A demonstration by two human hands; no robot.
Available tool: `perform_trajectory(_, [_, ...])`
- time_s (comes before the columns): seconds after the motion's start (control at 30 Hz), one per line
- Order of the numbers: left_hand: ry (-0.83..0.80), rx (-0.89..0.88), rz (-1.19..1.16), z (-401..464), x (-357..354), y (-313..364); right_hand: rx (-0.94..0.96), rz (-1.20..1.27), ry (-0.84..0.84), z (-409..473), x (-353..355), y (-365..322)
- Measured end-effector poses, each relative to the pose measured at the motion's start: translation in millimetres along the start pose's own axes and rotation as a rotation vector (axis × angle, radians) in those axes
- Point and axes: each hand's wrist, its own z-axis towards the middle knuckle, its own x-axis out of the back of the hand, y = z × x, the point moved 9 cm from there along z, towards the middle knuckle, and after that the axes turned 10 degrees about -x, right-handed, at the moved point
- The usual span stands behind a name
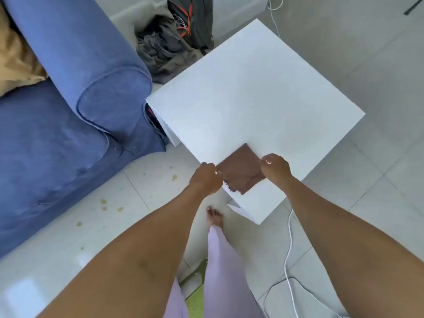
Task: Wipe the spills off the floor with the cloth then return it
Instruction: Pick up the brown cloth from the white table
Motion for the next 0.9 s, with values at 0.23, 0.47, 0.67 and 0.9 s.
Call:
perform_trajectory(0.23, [0.132,0.084,-0.026,38,-20,-7,-0.011,0.051,0.068,36,-20,8])
perform_trajectory(0.47, [0.235,0.150,-0.305,44,-39,-23,0.040,-0.045,0.107,39,-43,6])
perform_trajectory(0.67, [0.312,0.200,-0.665,24,-33,-30,0.071,0.194,0.073,8,-48,-11])
perform_trajectory(0.9, [0.441,0.290,-0.847,-29,-6,-105,0.181,0.237,-0.070,-43,-105,-55])
